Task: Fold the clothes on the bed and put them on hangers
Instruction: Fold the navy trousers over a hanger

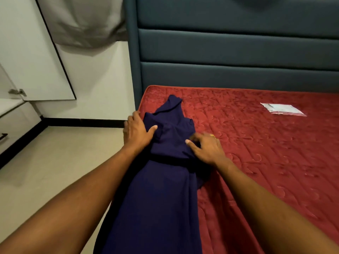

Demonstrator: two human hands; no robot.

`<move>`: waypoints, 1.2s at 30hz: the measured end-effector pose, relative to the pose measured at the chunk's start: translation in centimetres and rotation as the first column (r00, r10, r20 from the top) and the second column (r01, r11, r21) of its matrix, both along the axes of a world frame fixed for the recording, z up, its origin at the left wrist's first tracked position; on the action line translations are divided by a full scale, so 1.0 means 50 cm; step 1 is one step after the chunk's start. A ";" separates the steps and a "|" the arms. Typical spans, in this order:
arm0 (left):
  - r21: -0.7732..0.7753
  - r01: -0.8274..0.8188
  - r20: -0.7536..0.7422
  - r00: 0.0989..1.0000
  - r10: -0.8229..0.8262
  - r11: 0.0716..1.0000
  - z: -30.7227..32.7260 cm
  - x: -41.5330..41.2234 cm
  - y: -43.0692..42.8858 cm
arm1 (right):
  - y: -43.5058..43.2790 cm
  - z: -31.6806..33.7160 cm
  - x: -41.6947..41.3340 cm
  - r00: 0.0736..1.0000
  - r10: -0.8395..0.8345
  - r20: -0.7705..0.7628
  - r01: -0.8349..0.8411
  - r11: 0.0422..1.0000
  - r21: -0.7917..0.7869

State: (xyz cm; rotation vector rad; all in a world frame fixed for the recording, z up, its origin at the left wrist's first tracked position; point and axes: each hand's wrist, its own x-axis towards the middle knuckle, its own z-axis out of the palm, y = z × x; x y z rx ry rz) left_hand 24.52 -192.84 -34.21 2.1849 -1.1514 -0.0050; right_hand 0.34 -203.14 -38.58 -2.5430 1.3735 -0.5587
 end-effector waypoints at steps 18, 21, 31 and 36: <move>0.158 0.002 -0.700 0.706 0.110 0.988 -0.019 0.137 -0.167 | -0.234 -0.008 0.236 0.865 -0.465 0.186 0.303 0.782 0.545; 0.119 -0.011 -0.706 0.702 0.093 0.993 -0.002 0.139 -0.148 | -0.229 0.020 0.222 0.775 -0.475 0.417 0.217 0.819 0.531; -0.219 0.263 -0.860 0.403 -0.313 0.940 0.069 0.100 0.079 | -0.067 0.118 0.075 0.698 -0.311 0.645 -0.191 0.787 0.587; -0.052 0.385 -0.701 0.643 -0.309 0.921 0.097 0.041 0.140 | 0.068 0.158 0.056 0.626 -0.285 0.726 -0.264 0.799 0.540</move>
